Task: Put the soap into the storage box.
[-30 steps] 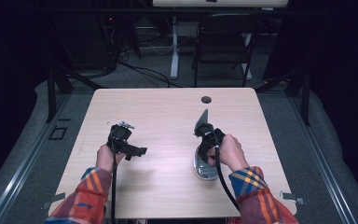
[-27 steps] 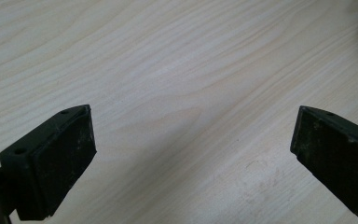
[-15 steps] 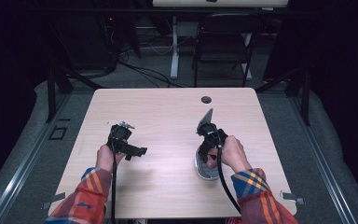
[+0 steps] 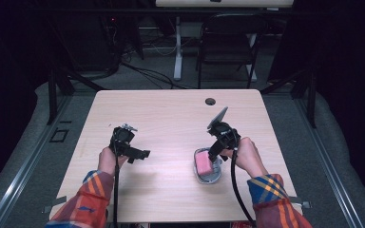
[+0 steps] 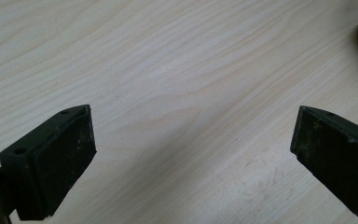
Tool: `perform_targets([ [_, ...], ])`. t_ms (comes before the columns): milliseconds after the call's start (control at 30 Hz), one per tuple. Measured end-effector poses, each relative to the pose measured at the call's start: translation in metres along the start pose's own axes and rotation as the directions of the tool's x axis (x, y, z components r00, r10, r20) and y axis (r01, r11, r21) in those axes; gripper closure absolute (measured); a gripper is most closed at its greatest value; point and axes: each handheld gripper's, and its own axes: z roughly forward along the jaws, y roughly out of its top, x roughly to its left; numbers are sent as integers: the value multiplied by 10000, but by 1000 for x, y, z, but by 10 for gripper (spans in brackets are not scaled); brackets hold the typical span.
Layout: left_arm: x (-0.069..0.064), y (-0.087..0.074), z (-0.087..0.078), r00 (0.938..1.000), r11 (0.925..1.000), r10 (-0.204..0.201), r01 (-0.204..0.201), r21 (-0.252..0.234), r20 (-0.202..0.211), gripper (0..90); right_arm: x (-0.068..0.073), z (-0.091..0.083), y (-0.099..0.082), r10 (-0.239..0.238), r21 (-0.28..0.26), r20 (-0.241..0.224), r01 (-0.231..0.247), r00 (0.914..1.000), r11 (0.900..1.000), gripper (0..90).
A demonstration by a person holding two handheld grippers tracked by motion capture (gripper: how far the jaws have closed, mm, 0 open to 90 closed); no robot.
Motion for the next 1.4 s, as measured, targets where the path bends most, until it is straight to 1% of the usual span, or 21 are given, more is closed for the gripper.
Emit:
perform_targets([
  [33,0,0,0,10000,10000,-4,4,-14,-5,0,-1,-2,-2,-6,-217,8,6,10000,9998,355],
  [100,0,0,0,10000,10000,-4,4,-18,0,0,-3,-5,-3,-139,-295,86,142,9999,9995,344],
  [167,-1,0,0,10000,10000,-23,23,-51,31,0,-6,-14,-8,-406,-712,280,425,9988,9966,313],
  [233,-1,0,0,10000,10000,-11,11,-61,34,0,-7,-16,-10,-526,-825,374,556,9979,9950,293],
  [300,-1,0,0,10000,10000,-4,5,-66,31,0,-9,-18,-16,-502,-1288,531,567,9973,9901,267],
  [333,-1,0,0,10000,10000,-20,20,-76,20,0,-11,-20,-17,-671,-1207,650,746,9956,9899,247],
  [433,-1,0,0,10000,10000,-49,50,-68,50,0,-15,-23,-24,-777,-1435,881,898,9931,9856,195],
  [467,-1,0,0,10000,10000,-39,39,-66,57,0,-19,-25,-30,-873,-1645,976,1026,9914,9810,161],
  [567,-1,0,0,10000,10000,-37,37,-60,52,0,-22,-26,-35,-1020,-1717,1062,1193,9891,9779,142],
  [600,-1,0,0,10000,10000,-30,31,-70,43,0,-26,-26,-41,-996,-1901,1235,1221,9873,9741,132],
  [633,-1,0,0,10000,10000,-27,27,-76,11,0,-29,-26,-44,-1140,-1805,1196,1346,9862,9743,115],
  [767,-1,0,0,10000,10000,-17,17,-78,17,0,-39,-24,-57,-1106,-2133,1428,1397,9836,9670,89],
  [867,-1,0,0,10000,10000,-13,13,-73,22,0,-47,-23,-68,-824,-2384,1454,1158,9859,9642,82],
  [933,-1,0,0,10000,10000,30,-29,-48,77,0,-52,-22,-75,-722,-2363,1384,1037,9877,9661,70],
  [967,-1,0,0,10000,10000,30,-29,-50,84,0,-54,-20,-78,-662,-2522,1231,958,9902,9629,69],
  [1167,-1,0,1,10000,10000,4,-3,-60,60,0,-66,-13,-97,-646,-2441,1428,984,9876,9648,25],
  [1200,-1,0,1,10000,10000,7,-7,-57,61,0,-68,-11,-103,-625,-2653,1471,1003,9871,9589,23],
  [1300,-1,0,1,10000,10000,13,-13,-48,64,0,-71,-9,-110,-683,-2651,1377,1032,9881,9587,1],
  [1333,-1,0,1,10000,10000,8,-8,-39,65,0,-73,-6,-117,-614,-2836,1435,1005,9877,9537,0],
  [1367,-1,0,1,10000,10000,11,-11,-52,63,0,-73,-6,-117,-614,-2836,1435,1005,9877,9537,0],
  [1400,-1,0,1,10000,10000,34,-34,-23,68,0,-74,-4,-121,-639,-2964,1369,1025,9885,9495,0],
])
